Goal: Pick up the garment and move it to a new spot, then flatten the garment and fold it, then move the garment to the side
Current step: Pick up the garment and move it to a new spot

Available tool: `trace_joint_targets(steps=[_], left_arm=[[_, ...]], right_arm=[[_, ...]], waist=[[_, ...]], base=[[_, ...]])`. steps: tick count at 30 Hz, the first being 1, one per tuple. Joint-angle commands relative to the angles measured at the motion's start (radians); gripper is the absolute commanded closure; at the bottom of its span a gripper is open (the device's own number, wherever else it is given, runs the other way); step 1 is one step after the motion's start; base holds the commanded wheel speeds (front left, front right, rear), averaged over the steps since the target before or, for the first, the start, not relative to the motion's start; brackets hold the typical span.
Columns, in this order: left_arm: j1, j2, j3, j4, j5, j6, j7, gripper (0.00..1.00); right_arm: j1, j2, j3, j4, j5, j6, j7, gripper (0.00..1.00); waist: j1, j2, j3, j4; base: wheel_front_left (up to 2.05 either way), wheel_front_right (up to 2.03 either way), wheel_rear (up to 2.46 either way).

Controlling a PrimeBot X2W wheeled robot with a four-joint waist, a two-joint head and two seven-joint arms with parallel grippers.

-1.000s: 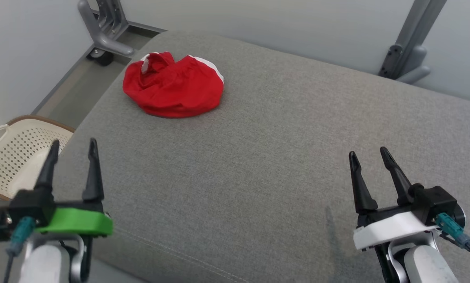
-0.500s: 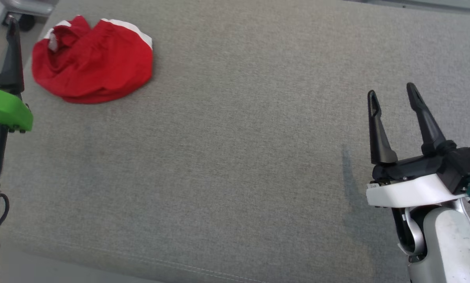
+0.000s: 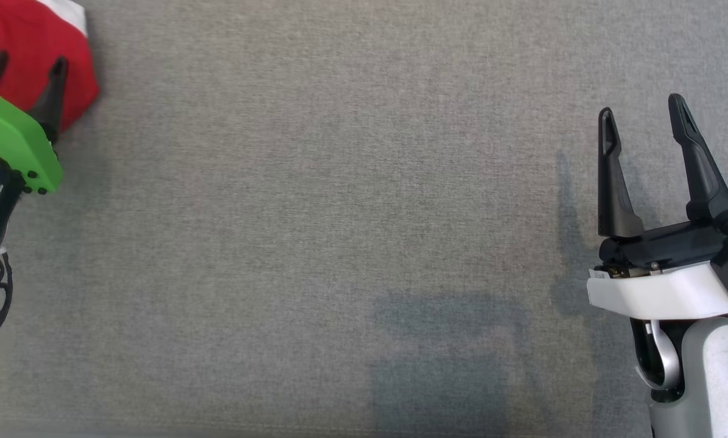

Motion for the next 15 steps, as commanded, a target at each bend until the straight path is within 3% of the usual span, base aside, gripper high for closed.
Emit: trace_joint_targets(steps=[1, 8, 10, 12, 15], left_arm=[[-0.019, 0.015, -0.012, 0.016, -0.015, -0.001, 0.007, 0.00], [-0.053, 0.026, -0.077, 0.172, -0.031, 0.003, -0.012, 0.00], [-0.061, 0.015, -0.083, 0.215, -0.027, 0.003, -0.020, 0.65], [-0.074, 0.008, -0.089, 0.249, -0.020, 0.003, -0.032, 1.00], [-0.091, 0.006, -0.093, 0.285, -0.017, 0.004, -0.068, 1.00]], right_arm=[[-0.013, -0.001, 0.002, -0.010, -0.005, -0.001, 0.004, 0.00], [-0.009, -0.001, -0.005, -0.041, -0.026, -0.001, 0.023, 0.00], [-0.008, -0.001, -0.005, -0.046, -0.029, -0.001, 0.027, 0.00], [-0.005, -0.002, -0.005, -0.047, -0.029, -0.001, 0.029, 0.00], [-0.002, -0.001, -0.004, -0.046, -0.025, -0.001, 0.025, 0.00]], waist=[[-0.0001, 0.0024, 0.049, -0.043], [-0.0001, 0.0024, 0.048, -0.031], [-0.0001, 0.0024, 0.045, -0.028], [-0.0001, 0.0024, 0.041, -0.026], [-0.0001, 0.0024, 0.031, -0.023]], base=[[0.00, 0.00, 0.00], [0.00, 0.00, 0.00], [0.00, 0.00, 0.00], [0.00, 0.00, 0.00], [0.00, 0.00, 0.00]])
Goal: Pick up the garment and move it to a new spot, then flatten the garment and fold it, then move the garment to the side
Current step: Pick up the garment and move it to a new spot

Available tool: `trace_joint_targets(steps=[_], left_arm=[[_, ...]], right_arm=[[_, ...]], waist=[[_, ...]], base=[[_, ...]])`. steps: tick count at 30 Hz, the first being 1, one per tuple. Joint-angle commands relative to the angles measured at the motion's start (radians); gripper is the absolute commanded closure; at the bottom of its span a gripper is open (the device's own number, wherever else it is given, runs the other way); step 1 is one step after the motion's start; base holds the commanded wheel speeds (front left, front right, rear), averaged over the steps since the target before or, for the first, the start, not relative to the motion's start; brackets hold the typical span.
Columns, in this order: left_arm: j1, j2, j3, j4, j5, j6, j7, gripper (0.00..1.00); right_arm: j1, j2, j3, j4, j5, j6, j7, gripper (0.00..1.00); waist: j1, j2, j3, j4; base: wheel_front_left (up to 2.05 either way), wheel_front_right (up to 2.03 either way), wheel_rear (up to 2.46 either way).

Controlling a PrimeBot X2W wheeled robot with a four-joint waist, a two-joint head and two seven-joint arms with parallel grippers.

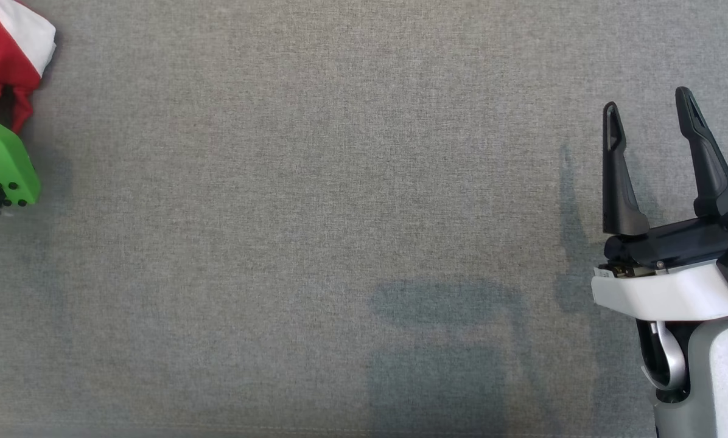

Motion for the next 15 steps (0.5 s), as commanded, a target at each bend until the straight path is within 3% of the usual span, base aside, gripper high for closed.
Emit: trace_joint_targets(steps=[1, 8, 15], left_arm=[[-0.018, 0.001, -0.001, 0.015, 0.004, 0.006, -0.019, 1.00], [-0.047, 0.017, -0.036, 0.041, 0.029, 0.004, -0.088, 1.00], [-0.064, 0.044, -0.121, -0.071, 0.008, 0.003, -0.112, 1.00]], right_arm=[[0.000, -0.002, -0.001, 0.000, 0.000, -0.001, -0.002, 0.00], [0.007, -0.002, 0.001, 0.046, 0.027, -0.001, -0.028, 0.00], [0.023, -0.002, 0.014, 0.127, 0.070, -0.001, -0.067, 0.00]], waist=[[-0.0001, 0.0024, -0.010, 0.003], [-0.0001, 0.0024, -0.091, 0.003], [-0.0001, 0.0024, -0.232, -0.015]], base=[[0.00, 0.00, 0.00], [0.00, 0.00, 0.00], [0.00, 0.00, 0.00]])
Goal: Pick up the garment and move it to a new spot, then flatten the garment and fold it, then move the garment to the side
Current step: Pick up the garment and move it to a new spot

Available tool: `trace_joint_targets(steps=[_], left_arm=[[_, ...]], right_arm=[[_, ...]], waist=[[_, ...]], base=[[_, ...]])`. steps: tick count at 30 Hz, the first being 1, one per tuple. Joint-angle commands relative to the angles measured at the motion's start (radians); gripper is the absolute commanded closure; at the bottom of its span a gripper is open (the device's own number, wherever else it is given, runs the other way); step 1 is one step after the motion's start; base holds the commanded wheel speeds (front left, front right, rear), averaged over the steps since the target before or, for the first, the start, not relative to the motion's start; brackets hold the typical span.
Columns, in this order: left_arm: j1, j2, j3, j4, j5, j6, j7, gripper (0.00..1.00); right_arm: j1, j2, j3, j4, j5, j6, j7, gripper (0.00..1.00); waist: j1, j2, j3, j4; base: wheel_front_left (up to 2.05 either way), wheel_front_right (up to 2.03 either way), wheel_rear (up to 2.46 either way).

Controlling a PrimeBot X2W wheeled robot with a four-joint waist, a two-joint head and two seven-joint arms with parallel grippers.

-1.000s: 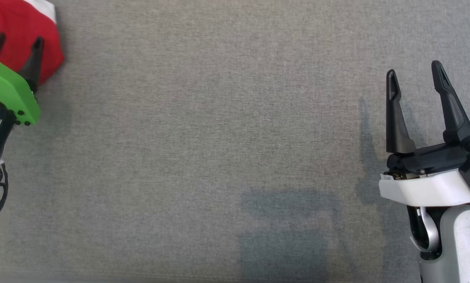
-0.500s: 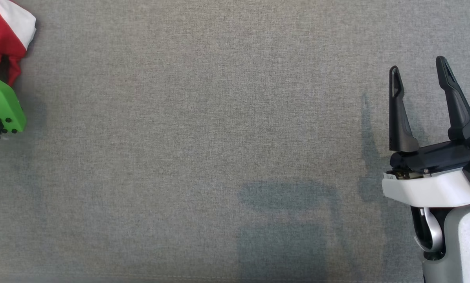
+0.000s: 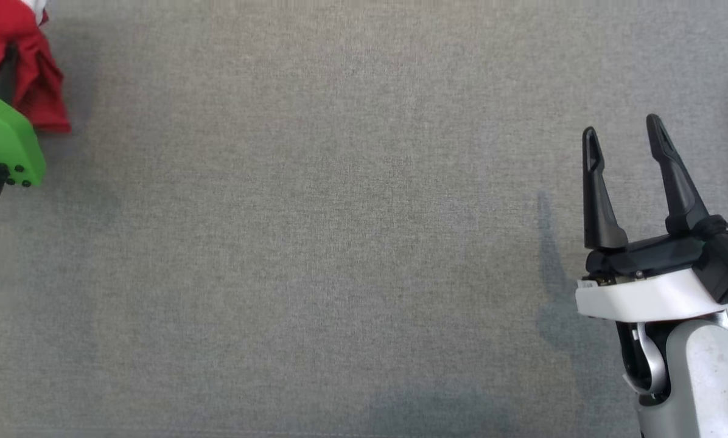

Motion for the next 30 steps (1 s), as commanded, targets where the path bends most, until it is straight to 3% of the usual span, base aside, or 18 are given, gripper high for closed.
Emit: trace_joint_targets(steps=[1, 14, 23, 30], left_arm=[[-0.014, 0.015, -0.025, -0.035, -0.009, 0.003, 0.002, 1.00], [0.032, 0.022, -0.219, -0.324, -0.075, 0.003, 0.054, 1.00], [0.062, -0.078, -0.274, -0.459, -0.082, 0.012, 0.002, 1.00], [0.114, -0.203, -0.303, -0.441, -0.085, 0.036, -0.091, 1.00]], right_arm=[[0.016, -0.002, 0.002, 0.019, 0.015, -0.001, -0.014, 0.00], [0.087, -0.002, 0.003, 0.168, 0.096, -0.001, -0.070, 0.00], [0.133, -0.002, 0.007, 0.200, 0.112, -0.001, -0.084, 0.00], [0.105, -0.002, 0.012, 0.197, 0.121, -0.001, -0.092, 0.00]], waist=[[0.0000, 0.0024, -0.106, -0.020], [0.0000, 0.0024, -0.346, -0.114], [0.0000, 0.0024, -0.378, -0.189], [0.0000, 0.0024, -0.311, -0.245]], base=[[0.00, 0.00, 0.00], [0.00, 0.00, 0.00], [0.00, 0.00, 0.00], [0.00, 0.00, 0.00]])
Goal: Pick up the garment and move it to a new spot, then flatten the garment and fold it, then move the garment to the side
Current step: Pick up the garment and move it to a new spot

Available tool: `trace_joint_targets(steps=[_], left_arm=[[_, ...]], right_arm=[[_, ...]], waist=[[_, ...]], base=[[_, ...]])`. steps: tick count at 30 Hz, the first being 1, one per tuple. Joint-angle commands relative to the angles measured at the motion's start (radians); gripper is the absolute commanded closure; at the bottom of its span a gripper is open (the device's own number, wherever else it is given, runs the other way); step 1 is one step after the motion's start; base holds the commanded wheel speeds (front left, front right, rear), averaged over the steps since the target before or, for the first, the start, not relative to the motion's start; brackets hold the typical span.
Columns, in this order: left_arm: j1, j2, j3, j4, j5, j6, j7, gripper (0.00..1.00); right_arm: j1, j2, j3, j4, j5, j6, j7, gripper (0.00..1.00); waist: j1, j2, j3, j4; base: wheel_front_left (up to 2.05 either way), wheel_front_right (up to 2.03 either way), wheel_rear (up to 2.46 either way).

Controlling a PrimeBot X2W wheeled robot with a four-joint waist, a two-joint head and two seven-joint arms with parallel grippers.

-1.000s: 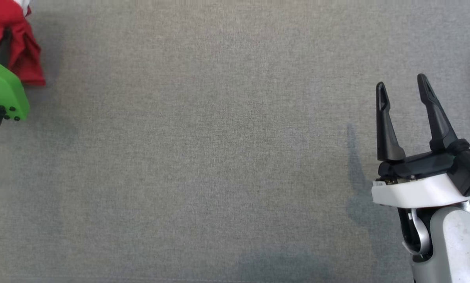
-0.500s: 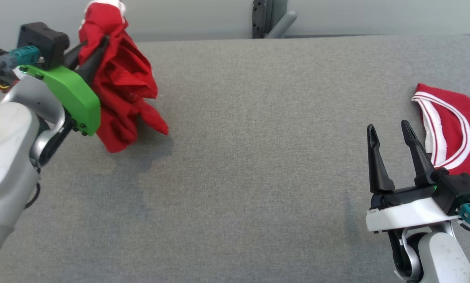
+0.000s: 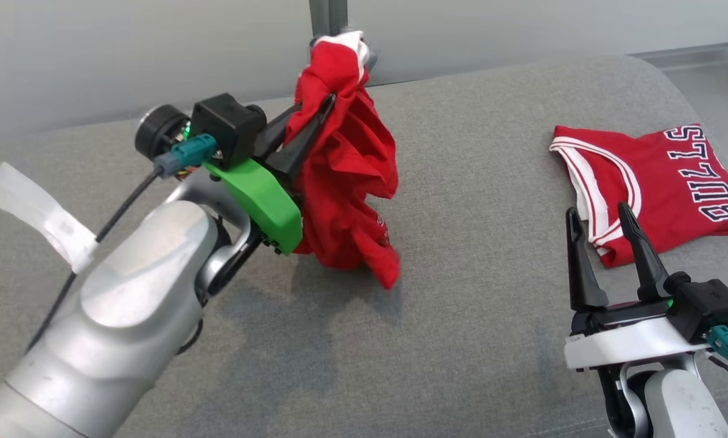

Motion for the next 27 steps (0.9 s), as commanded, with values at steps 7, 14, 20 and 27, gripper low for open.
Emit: trace_joint_targets(steps=[7, 14, 20, 27], left_arm=[[0.098, -0.092, -0.038, 0.183, 0.010, 0.004, -0.128, 1.00], [0.152, -0.155, -0.019, 0.345, 0.006, -0.002, -0.179, 0.47], [0.177, -0.199, 0.025, 0.374, 0.013, -0.010, -0.185, 0.00], [0.272, -0.209, 0.142, 0.306, 0.071, -0.011, -0.185, 0.00]], right_arm=[[-0.040, -0.002, -0.009, 0.004, 0.008, -0.001, -0.017, 0.00], [-0.058, -0.002, -0.016, 0.016, 0.012, -0.001, -0.022, 0.00], [-0.063, -0.002, -0.021, 0.032, 0.013, -0.001, -0.024, 0.00], [-0.039, -0.002, -0.031, 0.045, 0.011, -0.001, -0.024, 0.00]], waist=[[0.0001, 0.0024, 0.106, -0.075], [0.0001, 0.0024, 0.131, -0.085], [0.0001, 0.0024, 0.118, -0.066], [0.0001, 0.0024, 0.068, -0.024]], base=[[0.00, 0.00, 0.00], [0.00, 0.00, 0.00], [0.00, 0.00, 0.00], [0.00, 0.00, 0.00]])
